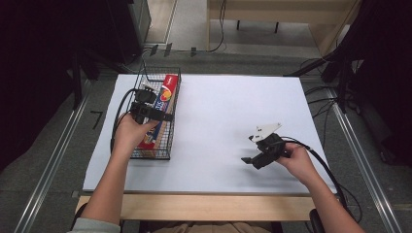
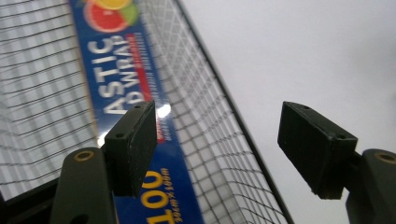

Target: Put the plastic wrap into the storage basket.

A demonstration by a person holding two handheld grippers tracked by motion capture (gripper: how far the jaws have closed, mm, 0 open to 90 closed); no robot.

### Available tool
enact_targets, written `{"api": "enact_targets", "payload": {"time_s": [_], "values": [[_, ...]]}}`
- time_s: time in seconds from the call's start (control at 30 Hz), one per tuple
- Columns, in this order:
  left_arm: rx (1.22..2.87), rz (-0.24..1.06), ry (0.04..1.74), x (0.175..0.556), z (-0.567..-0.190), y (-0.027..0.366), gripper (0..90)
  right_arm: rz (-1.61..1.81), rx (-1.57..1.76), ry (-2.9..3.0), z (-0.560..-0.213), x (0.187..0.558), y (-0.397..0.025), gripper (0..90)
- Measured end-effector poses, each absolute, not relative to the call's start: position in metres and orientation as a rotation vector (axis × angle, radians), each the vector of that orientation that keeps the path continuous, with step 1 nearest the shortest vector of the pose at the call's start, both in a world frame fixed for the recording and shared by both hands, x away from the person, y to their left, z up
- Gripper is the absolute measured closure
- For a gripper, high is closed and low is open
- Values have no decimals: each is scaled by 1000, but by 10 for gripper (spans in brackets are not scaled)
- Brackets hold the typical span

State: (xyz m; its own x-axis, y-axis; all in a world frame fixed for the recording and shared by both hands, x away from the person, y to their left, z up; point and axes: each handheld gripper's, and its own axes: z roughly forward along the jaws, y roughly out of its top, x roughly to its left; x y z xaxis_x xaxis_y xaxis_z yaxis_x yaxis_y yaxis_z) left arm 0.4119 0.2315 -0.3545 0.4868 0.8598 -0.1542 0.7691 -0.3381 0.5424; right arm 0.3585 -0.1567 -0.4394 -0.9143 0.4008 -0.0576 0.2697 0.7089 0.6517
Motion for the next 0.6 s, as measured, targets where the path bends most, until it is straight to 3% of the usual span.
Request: {"api": "enact_targets", "payload": {"time_s": [0.13,0.27,0.6], "values": [[2231,233,1216,393,-352,224,297,972,538,2724,-441,358,-155,182],[2209,152,1128,381,-352,219,293,965,550,2728,-442,357,-155,182],[2295,104,897,359,-367,192,283,943,537,2730,-447,353,-155,182]]}}
